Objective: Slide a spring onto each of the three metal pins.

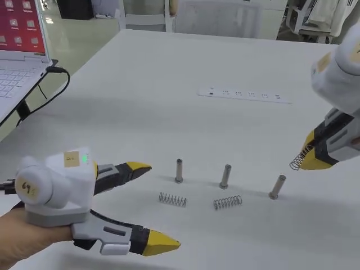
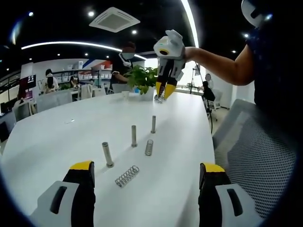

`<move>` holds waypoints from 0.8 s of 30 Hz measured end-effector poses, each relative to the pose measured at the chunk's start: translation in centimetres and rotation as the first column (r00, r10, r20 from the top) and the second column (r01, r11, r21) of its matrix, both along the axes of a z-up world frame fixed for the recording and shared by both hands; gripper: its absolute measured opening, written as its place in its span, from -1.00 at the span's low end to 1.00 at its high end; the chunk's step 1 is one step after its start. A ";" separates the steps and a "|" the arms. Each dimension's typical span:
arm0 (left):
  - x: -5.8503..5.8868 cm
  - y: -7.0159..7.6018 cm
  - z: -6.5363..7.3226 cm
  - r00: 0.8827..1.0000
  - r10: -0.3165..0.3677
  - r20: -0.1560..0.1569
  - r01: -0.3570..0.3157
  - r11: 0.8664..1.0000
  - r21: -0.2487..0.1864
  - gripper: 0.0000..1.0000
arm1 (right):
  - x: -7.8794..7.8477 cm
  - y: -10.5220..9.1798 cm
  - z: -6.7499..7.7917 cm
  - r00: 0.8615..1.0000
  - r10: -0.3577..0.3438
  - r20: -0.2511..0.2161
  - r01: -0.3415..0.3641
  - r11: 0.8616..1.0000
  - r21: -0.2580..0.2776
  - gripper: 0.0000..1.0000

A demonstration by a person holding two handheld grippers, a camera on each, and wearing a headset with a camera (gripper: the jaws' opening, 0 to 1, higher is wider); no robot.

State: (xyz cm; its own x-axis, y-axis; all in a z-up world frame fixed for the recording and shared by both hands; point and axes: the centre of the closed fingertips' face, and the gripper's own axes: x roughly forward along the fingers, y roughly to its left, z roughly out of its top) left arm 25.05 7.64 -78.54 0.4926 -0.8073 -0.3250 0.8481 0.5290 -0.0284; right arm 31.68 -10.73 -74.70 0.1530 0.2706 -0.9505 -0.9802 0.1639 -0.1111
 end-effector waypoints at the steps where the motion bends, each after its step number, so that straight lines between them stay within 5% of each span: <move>1: 0.1 0.1 0.0 1.000 0.003 -0.001 -0.003 1.000 0.000 0.76 | 0.1 0.0 -0.2 1.000 0.000 -0.003 0.000 1.000 -0.005 -0.83; 24: 0.4 0.5 -0.3 0.999 0.034 -0.008 -0.034 0.999 -0.006 0.75 | 1.4 0.1 -4.0 0.998 0.005 -0.067 -0.011 0.997 -0.082 -0.83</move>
